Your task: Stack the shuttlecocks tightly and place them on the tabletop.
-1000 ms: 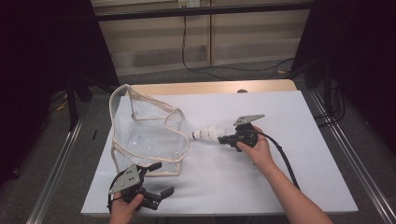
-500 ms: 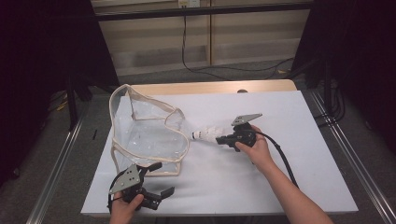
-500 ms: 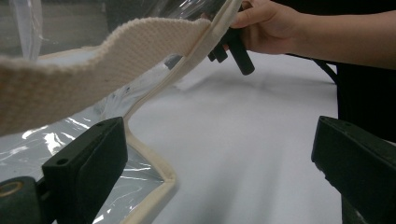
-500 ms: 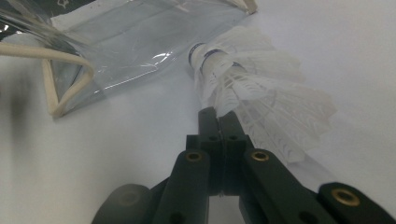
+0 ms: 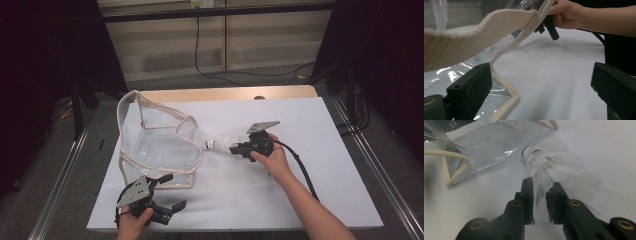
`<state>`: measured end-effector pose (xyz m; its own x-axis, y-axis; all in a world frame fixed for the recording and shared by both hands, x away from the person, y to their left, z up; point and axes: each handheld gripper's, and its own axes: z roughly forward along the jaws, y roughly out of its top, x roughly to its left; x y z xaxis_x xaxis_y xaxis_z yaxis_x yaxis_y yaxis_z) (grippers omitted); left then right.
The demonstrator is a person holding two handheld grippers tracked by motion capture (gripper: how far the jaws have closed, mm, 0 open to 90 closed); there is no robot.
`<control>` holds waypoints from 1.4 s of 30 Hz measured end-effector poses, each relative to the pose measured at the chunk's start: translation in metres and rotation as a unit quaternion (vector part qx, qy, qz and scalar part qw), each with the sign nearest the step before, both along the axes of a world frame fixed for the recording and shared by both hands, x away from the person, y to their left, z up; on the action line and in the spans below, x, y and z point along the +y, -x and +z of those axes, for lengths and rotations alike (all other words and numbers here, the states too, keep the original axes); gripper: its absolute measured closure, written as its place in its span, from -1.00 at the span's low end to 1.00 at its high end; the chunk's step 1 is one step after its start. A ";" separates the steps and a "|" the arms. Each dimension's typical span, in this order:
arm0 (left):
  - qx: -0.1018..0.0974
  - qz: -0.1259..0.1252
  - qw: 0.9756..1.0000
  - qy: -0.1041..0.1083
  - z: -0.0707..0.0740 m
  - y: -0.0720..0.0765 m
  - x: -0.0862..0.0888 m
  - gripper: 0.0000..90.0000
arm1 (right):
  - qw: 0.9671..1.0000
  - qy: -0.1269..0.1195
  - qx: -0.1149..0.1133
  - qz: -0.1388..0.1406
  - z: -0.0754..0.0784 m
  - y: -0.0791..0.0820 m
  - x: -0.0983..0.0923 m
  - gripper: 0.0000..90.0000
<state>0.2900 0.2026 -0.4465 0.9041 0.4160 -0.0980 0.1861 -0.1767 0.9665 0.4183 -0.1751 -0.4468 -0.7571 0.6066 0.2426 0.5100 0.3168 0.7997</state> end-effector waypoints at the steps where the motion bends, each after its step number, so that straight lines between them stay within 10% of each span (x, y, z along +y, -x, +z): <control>1: 0.000 0.000 1.000 -0.001 0.000 0.000 0.000 -0.92 | 1.000 0.000 -0.001 -0.001 0.000 0.000 0.000 0.57; 20: -0.002 -0.001 1.000 -0.001 0.000 0.000 0.000 -0.92 | 1.000 -0.009 -0.002 -0.018 0.008 0.004 0.000 -0.12; 42: 0.000 0.000 1.000 -0.002 0.000 -0.001 0.001 -0.92 | 1.000 0.023 -0.008 -0.009 0.000 -0.004 0.030 0.15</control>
